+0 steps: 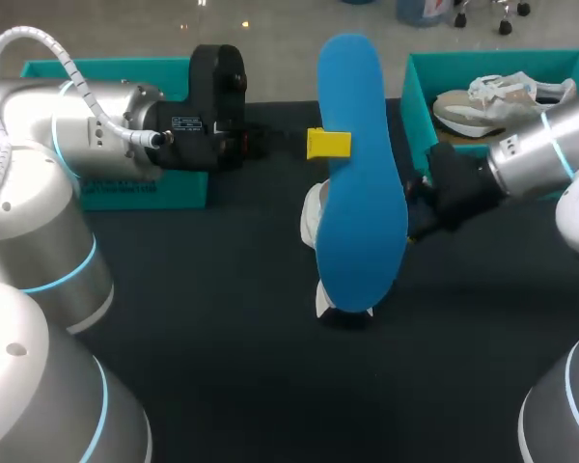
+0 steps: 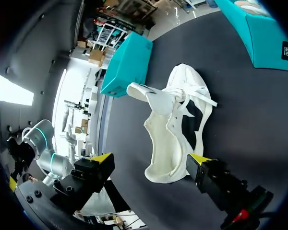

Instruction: Take the shoe out of the shoebox, open the shoe tongue, remove and reinsert the insole, then place the shoe into the shoebox

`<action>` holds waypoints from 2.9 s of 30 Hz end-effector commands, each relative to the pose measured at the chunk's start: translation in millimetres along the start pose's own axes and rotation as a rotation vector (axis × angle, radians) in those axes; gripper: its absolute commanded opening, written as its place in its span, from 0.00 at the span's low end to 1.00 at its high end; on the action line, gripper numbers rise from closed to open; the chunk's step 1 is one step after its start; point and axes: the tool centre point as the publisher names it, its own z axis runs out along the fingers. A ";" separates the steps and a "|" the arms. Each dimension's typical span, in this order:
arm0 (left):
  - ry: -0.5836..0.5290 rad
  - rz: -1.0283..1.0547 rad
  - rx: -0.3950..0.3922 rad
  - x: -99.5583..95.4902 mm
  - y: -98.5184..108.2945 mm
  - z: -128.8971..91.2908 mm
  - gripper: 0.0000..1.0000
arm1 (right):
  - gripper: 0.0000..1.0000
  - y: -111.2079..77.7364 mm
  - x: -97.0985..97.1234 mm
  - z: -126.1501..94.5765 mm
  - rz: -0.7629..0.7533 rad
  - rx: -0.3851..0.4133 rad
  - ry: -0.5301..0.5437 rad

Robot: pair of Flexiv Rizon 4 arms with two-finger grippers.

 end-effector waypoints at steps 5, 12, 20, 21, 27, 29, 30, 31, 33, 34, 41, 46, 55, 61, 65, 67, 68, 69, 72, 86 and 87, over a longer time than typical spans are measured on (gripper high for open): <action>0.000 0.001 0.003 -0.6 0.6 1.4 0.00 | 1.00 -9.2 14.7 -45.4 0.005 0.035 0.269; 0.000 0.001 0.003 -0.6 0.6 1.4 0.00 | 1.00 0.8 26.6 -60.6 0.056 -0.038 0.305; 0.000 0.001 0.003 -0.6 0.6 1.4 0.00 | 1.00 10.9 43.0 -72.7 0.096 -0.122 0.376; 0.000 0.001 0.003 -0.6 0.6 1.4 0.00 | 1.00 10.9 43.0 -72.7 0.096 -0.122 0.376; 0.000 0.001 0.003 -0.6 0.6 1.4 0.00 | 1.00 10.9 43.0 -72.7 0.096 -0.122 0.376; 0.000 0.001 0.003 -0.6 0.6 1.4 0.00 | 1.00 10.9 43.0 -72.7 0.096 -0.122 0.376; -0.009 0.054 -0.015 -3.8 2.0 -2.2 0.00 | 1.00 10.9 43.0 -72.7 0.096 -0.122 0.376; -0.014 0.098 -0.031 -6.5 3.5 -5.5 0.00 | 1.00 10.9 43.0 -72.7 0.096 -0.122 0.376; -0.038 0.215 -0.075 -12.4 6.0 -11.4 0.00 | 1.00 10.9 43.0 -72.7 0.096 -0.122 0.376; -0.041 0.263 -0.090 -15.2 7.5 -14.2 0.00 | 1.00 10.9 43.0 -72.7 0.096 -0.122 0.376; -0.045 0.577 -0.196 -33.3 19.6 -30.0 0.00 | 1.00 10.9 43.0 -72.7 0.096 -0.122 0.376; -0.069 0.656 -0.187 -47.6 24.1 -35.1 0.00 | 1.00 10.9 43.0 -72.7 0.096 -0.122 0.376; -0.069 0.656 -0.187 -47.6 24.1 -35.1 0.00 | 1.00 10.9 43.0 -72.7 0.096 -0.122 0.376; -0.103 0.845 -0.246 -61.4 31.8 -38.2 0.00 | 1.00 10.9 43.0 -72.7 0.096 -0.122 0.376; -0.062 1.139 -0.254 -75.8 40.7 -37.3 0.00 | 1.00 10.9 43.0 -72.7 0.096 -0.122 0.376; -0.035 1.295 -0.280 -81.1 44.9 -34.9 0.00 | 1.00 10.9 43.0 -72.7 0.096 -0.122 0.376; -0.011 1.337 -0.250 -82.8 45.4 -33.2 0.00 | 1.00 10.9 43.0 -72.7 0.096 -0.122 0.376; 0.005 1.440 -0.292 -86.9 47.6 -32.3 0.00 | 1.00 10.9 43.0 -72.7 0.096 -0.122 0.376; 0.076 1.694 -0.356 -102.1 55.0 -32.5 0.00 | 1.00 10.9 43.0 -72.7 0.096 -0.122 0.376; 0.065 1.792 -0.354 -106.1 55.6 -32.1 0.00 | 1.00 10.9 43.0 -72.7 0.096 -0.122 0.376; 0.065 1.792 -0.354 -106.1 55.6 -32.1 0.00 | 1.00 10.9 43.0 -72.7 0.096 -0.122 0.376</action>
